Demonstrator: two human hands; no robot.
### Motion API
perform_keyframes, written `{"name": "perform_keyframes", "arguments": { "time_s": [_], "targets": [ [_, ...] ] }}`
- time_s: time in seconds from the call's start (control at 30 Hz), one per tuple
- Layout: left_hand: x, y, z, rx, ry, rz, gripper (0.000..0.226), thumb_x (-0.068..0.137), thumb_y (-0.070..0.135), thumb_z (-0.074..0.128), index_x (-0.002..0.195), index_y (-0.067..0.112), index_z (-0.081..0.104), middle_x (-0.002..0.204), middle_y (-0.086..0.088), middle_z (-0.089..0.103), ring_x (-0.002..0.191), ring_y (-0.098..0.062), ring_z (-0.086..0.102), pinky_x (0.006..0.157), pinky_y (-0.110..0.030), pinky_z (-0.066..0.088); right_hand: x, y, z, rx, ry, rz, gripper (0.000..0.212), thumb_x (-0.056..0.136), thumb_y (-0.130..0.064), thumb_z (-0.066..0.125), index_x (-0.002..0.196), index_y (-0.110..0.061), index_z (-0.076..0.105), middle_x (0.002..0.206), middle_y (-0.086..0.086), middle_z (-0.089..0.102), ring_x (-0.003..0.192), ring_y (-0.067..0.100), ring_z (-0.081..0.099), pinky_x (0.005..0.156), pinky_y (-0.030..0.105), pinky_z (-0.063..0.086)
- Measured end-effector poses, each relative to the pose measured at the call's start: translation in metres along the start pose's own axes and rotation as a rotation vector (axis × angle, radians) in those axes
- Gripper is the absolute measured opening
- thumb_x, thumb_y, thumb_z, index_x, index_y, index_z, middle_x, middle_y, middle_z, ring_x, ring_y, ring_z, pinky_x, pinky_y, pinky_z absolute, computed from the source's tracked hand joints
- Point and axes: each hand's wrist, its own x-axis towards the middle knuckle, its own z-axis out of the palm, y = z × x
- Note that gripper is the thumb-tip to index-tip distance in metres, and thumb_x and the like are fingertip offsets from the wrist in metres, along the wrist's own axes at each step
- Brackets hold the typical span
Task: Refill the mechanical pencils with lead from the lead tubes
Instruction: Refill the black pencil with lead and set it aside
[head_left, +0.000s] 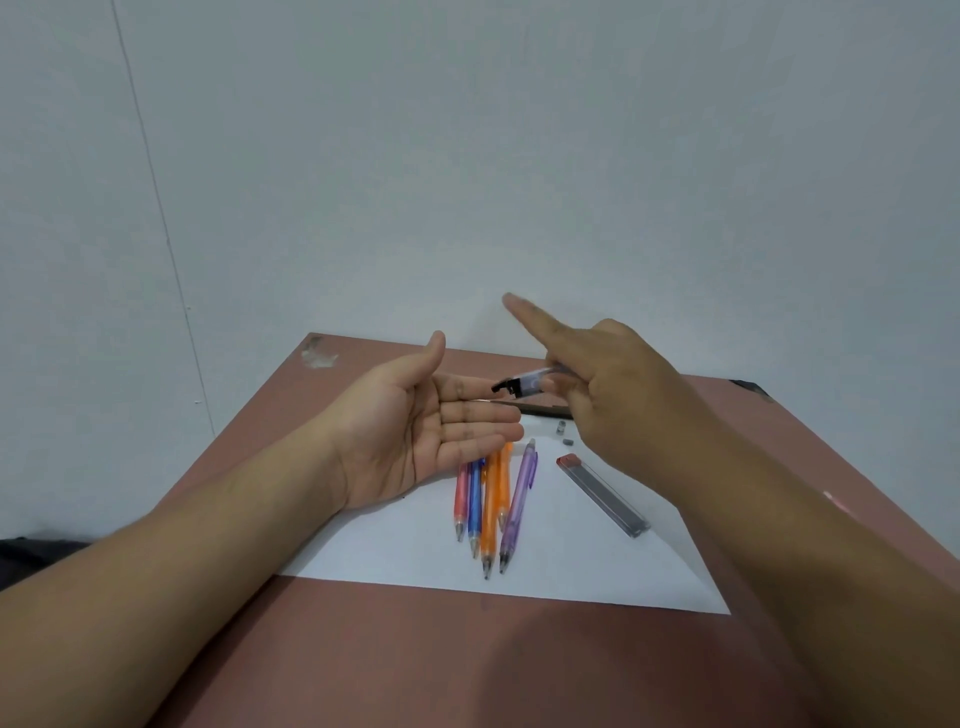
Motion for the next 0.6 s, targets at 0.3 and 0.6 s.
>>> {"name": "perform_keyframes", "arguments": {
  "time_s": [0.3,0.6],
  "targets": [
    [0.0,0.0,-0.001,0.003,-0.012,-0.004,0.075,0.101,0.057,0.037,0.134,-0.008,0.053,0.126,-0.03,0.064,0.117,-0.041,0.065,0.094,-0.041,0.056,-0.001,0.004,0.0,0.02,0.026,-0.074,0.047,0.092,0.002,0.058,0.123,-0.03,0.07,0.084,-0.006,0.06,0.081,0.019,0.053,0.077,0.042,0.05],
    [0.0,0.0,0.001,0.009,-0.012,-0.007,0.074,0.101,0.057,0.037,0.131,-0.008,0.055,0.125,-0.03,0.065,0.116,-0.041,0.066,0.094,-0.041,0.055,0.002,-0.005,-0.01,-0.177,-0.125,-0.025,0.055,0.102,-0.011,0.052,0.143,-0.048,0.05,0.11,-0.006,0.063,0.102,0.017,0.046,0.088,0.035,0.05]
  ]
}}
